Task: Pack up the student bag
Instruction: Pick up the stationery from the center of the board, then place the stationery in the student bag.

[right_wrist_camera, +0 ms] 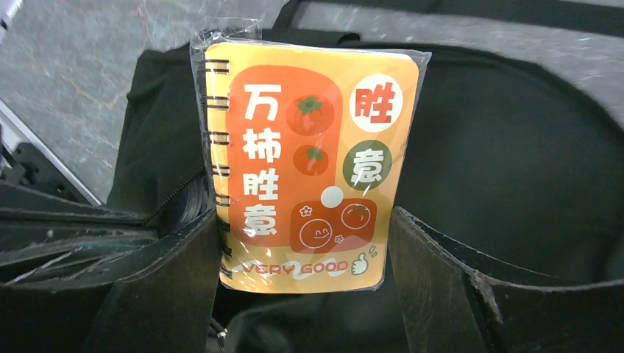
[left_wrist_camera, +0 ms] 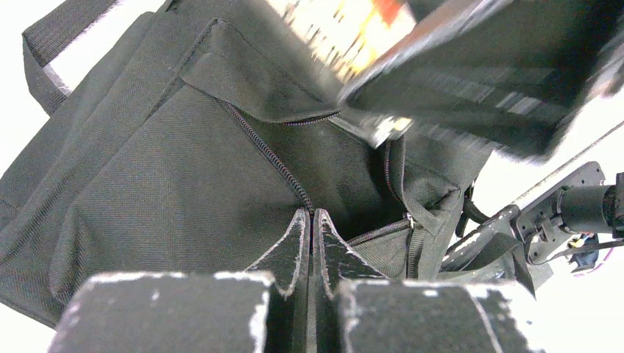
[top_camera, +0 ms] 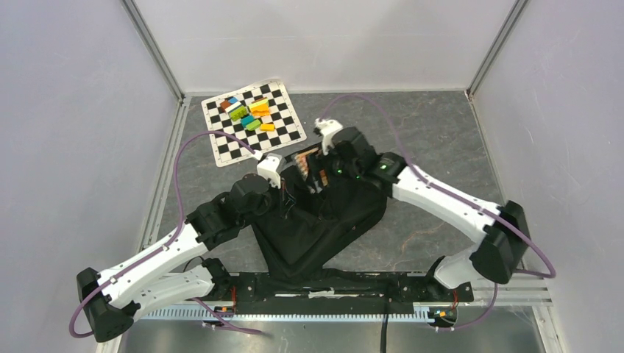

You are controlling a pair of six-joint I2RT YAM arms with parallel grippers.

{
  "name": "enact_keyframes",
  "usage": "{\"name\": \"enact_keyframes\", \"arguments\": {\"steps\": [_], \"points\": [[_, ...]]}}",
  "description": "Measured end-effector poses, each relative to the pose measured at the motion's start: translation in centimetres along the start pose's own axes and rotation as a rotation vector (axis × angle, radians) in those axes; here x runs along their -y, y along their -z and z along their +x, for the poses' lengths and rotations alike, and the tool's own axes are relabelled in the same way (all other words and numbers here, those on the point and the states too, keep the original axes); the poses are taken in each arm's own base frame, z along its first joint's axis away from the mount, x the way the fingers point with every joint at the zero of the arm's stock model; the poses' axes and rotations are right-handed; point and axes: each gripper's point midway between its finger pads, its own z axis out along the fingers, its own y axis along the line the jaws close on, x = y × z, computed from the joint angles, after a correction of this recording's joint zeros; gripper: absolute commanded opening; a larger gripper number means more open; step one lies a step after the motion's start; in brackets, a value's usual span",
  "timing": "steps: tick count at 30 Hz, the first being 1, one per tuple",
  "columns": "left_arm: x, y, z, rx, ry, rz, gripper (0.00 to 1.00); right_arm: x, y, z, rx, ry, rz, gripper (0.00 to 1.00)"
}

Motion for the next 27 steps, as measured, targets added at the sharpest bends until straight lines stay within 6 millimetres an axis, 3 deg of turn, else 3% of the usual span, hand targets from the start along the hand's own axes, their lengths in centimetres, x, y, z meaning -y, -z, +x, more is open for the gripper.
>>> {"name": "enact_keyframes", "arguments": {"steps": [4,8,17,27], "points": [[0.1,0.0,-0.1,0.002,0.013,0.001,0.02,-2.2,-2.6,2.8,-0.076,0.053,-0.007,0.66],[0.1,0.1,-0.1,0.003,0.018,0.001,0.02,-3.4,-3.1,5.1,-0.115,0.091,-0.011,0.66],[-0.2,0.2,0.1,-0.002,0.025,-0.011,0.02,-3.9,-1.8,6.9,-0.122,0.14,-0.014,0.66],[-0.2,0.2,0.2,-0.006,0.026,-0.015,0.02,-4.1,-1.2,7.3,-0.185,0.215,-0.021,0.69]]}}
